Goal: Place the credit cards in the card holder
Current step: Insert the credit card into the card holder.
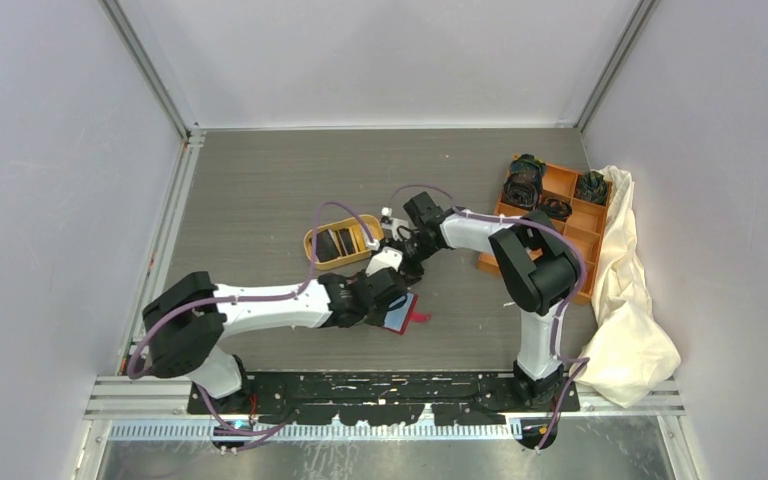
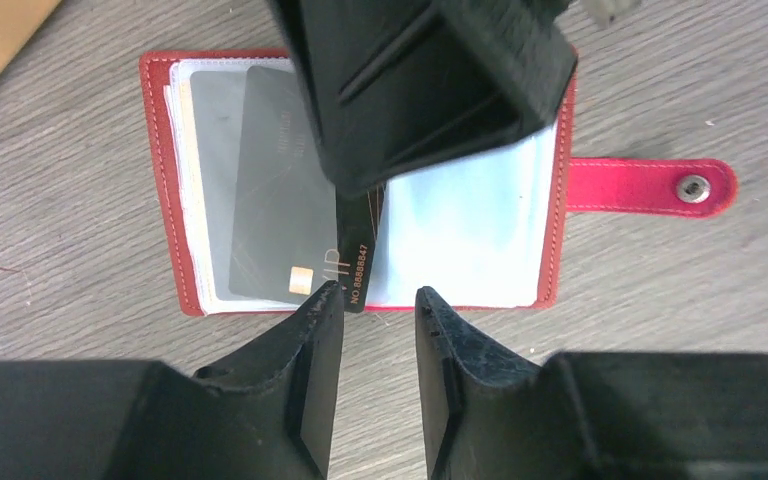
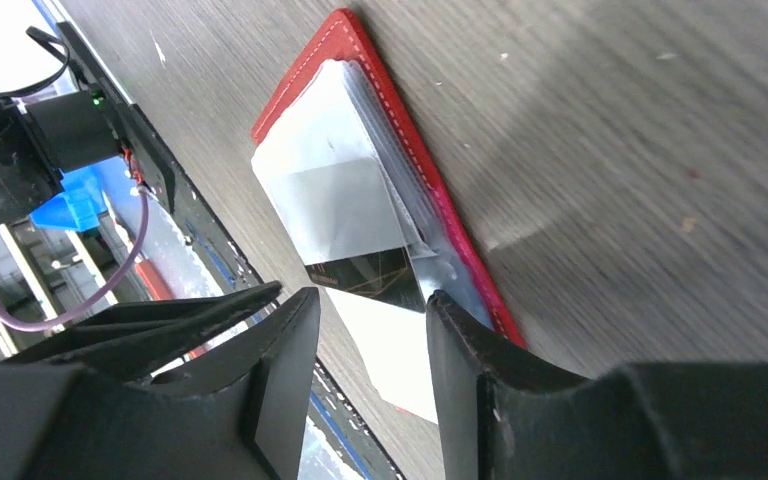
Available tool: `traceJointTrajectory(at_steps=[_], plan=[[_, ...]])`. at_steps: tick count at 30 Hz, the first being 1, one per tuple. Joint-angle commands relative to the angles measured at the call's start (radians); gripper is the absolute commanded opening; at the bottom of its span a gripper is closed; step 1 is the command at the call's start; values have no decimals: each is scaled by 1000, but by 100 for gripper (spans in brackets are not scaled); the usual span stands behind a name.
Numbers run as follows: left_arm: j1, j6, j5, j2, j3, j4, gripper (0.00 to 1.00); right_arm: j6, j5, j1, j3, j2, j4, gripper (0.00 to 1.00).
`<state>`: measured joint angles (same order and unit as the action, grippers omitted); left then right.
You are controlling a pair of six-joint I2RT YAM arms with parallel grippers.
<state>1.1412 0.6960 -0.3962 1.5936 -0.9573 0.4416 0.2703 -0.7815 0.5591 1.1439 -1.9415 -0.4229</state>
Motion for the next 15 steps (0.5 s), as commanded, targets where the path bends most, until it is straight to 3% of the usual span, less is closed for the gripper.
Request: traceJointTrajectory(at_steps=[1,6,15], plan=[[-8,-64,41,-114,50,-124,34,-54,30,-24,23,75,-27,49],[-46,-86,97,-254,147,-186,40,-86,21,-36,31,93,-48,50],[-294,-41,354,-490,393,-334,46,-304,53,-46,47,200,-121,48]])
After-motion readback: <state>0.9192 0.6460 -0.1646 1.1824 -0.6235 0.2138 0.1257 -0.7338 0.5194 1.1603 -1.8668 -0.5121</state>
